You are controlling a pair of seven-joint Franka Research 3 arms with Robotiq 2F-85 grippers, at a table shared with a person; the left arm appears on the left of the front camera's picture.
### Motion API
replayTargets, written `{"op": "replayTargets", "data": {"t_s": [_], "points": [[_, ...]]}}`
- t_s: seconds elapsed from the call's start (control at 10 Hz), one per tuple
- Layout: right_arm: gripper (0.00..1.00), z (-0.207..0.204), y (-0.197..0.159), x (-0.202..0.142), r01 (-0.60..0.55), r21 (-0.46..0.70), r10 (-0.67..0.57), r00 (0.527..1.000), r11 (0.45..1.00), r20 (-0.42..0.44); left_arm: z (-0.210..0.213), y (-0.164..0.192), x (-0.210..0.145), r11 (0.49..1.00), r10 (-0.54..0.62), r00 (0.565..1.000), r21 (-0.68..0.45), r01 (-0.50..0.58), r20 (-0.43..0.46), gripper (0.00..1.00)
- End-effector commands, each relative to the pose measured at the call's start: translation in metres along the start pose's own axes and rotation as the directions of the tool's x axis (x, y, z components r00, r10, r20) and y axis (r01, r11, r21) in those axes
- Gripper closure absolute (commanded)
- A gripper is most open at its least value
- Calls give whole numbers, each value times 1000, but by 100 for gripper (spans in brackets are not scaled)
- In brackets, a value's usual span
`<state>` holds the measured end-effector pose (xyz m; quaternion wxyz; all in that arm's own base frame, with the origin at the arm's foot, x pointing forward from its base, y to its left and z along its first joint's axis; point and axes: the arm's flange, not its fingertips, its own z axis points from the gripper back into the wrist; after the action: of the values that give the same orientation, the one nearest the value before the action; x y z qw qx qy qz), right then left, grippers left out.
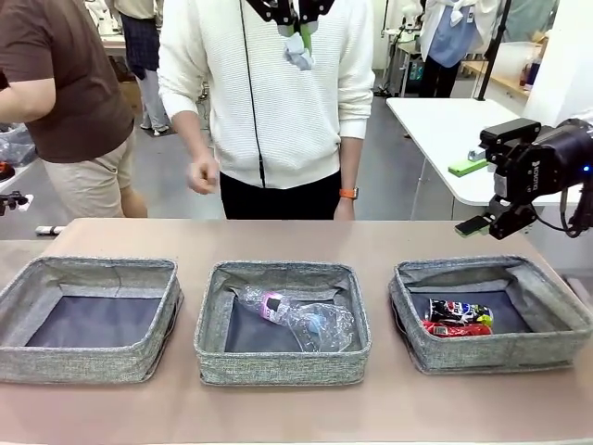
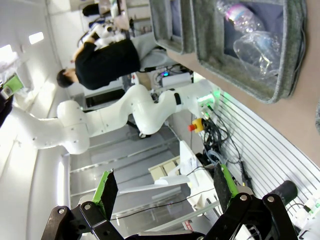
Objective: Sort the waste into the appropriate baskets.
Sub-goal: Place the picked waste into the Fabric basket indicated by the person.
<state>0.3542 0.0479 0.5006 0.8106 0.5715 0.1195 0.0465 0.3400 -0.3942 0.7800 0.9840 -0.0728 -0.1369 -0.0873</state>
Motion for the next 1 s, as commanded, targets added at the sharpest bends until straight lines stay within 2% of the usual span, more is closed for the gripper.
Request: {"op": "replayTargets", "data": {"t_s": [0.0,0.8,0.9], "points": [[0,1,7,0,15,16,-15,1000,1000,2,4,2,-2,1000,-7,1000,2,7,-2,93],[0,1,7,0,15,16,-15,1000,1000,2,0,0,0,1000,0,1000,0,0,0,93],[0,1,7,0,15,16,-15,1000,1000,2,-9,9,-10,996,-54,991,78,45,121,93]]}}
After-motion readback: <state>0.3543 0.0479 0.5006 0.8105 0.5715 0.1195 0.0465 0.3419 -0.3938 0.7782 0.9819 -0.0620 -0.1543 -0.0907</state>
